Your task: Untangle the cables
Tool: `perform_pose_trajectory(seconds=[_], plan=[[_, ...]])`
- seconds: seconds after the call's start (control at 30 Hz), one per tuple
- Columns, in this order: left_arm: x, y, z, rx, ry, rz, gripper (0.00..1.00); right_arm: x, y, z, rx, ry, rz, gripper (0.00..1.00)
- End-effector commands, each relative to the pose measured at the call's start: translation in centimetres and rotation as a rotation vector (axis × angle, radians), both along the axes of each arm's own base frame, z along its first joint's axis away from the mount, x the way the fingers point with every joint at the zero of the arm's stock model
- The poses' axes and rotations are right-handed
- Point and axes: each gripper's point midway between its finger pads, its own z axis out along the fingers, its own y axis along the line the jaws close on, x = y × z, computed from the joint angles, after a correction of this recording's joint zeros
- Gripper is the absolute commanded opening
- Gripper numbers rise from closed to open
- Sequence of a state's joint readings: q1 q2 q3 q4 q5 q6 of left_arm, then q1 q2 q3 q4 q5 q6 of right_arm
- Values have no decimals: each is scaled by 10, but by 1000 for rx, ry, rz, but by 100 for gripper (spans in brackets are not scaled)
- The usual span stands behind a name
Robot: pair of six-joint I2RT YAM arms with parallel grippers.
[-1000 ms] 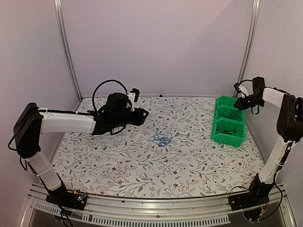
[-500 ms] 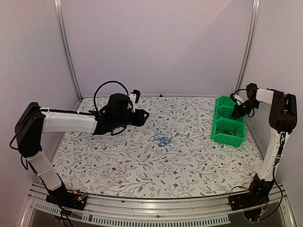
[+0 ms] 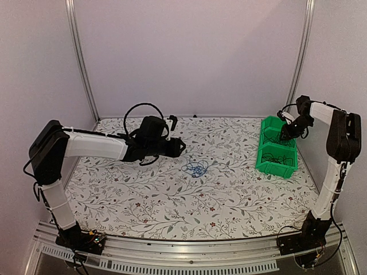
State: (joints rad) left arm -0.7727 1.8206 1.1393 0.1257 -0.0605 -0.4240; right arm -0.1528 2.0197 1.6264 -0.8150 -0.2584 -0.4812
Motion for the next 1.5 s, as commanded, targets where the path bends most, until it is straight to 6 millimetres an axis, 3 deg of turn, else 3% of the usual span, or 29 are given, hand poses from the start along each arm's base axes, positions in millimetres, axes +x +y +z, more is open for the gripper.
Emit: perform_pose_trajectory(seconds=[0.0, 0.17, 0.3, 0.5, 0.67, 1.0, 1.3, 1.47], plan=[[-5, -9, 0, -3, 15, -31, 46, 9, 5, 72, -45, -125, 34, 35], [-3, -10, -4, 3, 27, -33, 46, 19, 15, 83, -10, -130, 62, 37], [-2, -12, -2, -3, 37, -27, 46, 28, 36, 84, 34, -142, 121, 37], [-2, -10, 1, 4, 49, -18, 46, 38, 73, 58, 139, -73, 204, 34], [-3, -4, 6, 11, 46, 2, 46, 32, 93, 24, 183, 20, 229, 38], [-10, 1, 2, 1, 73, 26, 46, 36, 83, -15, 95, 86, 174, 39], [-12, -1, 2, 0, 77, 22, 46, 38, 82, -27, 100, 106, 148, 23], [-11, -4, 2, -3, 77, 16, 46, 40, 84, -20, 108, 88, 151, 5]])
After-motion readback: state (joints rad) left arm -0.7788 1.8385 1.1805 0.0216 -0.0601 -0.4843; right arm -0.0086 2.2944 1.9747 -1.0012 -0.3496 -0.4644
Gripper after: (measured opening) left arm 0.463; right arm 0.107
